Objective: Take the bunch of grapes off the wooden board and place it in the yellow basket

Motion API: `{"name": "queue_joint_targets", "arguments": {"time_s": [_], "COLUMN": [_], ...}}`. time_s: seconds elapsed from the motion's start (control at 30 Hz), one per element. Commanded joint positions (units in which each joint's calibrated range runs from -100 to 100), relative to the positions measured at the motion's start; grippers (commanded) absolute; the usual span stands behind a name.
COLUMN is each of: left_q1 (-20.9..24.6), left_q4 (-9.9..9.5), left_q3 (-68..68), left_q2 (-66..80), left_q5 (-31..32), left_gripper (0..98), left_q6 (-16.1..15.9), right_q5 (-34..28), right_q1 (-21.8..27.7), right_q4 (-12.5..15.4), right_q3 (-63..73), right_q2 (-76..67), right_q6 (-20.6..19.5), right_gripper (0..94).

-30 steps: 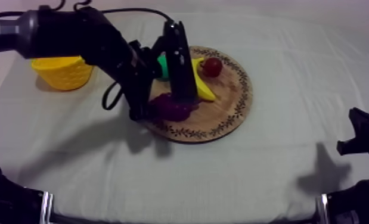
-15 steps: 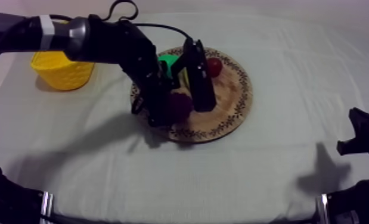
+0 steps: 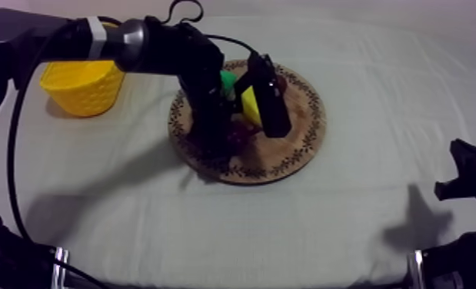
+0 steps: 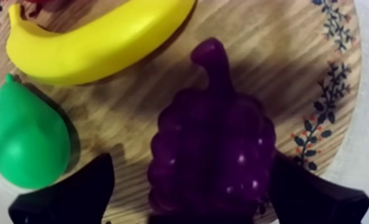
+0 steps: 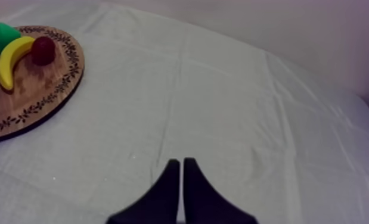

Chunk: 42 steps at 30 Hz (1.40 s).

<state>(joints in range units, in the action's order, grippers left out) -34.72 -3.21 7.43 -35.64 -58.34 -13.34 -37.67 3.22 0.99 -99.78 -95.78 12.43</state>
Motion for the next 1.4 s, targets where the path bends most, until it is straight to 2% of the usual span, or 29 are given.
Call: {"name": "queue_joint_targets", "arguments": {"time_s": [0.0,0.27,0.37,0.53,0.63,0.93,1.13,1.37], "left_q1": [0.0,0.1,0.1,0.1,0.1,0.0,-0.6,-1.4], "left_q4": [-0.01,0.07,-0.06,-0.15,-0.10,-0.16,-0.93,-1.10], "left_q3": [-0.1,-0.2,-0.2,-0.3,-0.2,1.1,4.8,8.5], "left_q2": [-0.2,-0.5,-0.6,-0.7,-0.7,0.5,3.8,12.3], "left_q5": [-0.1,-0.4,-0.4,-0.6,-0.6,0.4,3.3,3.9], "left_gripper": [95.7,89.8,82.5,64.7,59.7,55.7,55.6,56.3], "left_q6": [0.1,0.5,0.9,1.3,1.3,1.5,2.8,4.6], "right_q5": [0.1,0.1,0.1,0.1,0.1,0.1,0.1,0.1], "right_q1": [0.0,0.0,0.0,0.0,0.0,0.0,0.0,0.0], "right_q4": [0.0,0.0,0.0,0.0,0.0,0.0,0.0,0.0], "right_q3": [0.0,0.0,0.0,0.0,0.0,0.0,0.0,0.0], "right_q2": [0.0,0.0,0.0,0.0,0.0,0.0,0.0,0.0], "right_q6": [0.0,0.0,0.0,0.0,0.0,0.0,0.0,0.0], "right_gripper": [0.3,0.3,0.3,0.3,0.3,0.3,0.3,0.3]}}
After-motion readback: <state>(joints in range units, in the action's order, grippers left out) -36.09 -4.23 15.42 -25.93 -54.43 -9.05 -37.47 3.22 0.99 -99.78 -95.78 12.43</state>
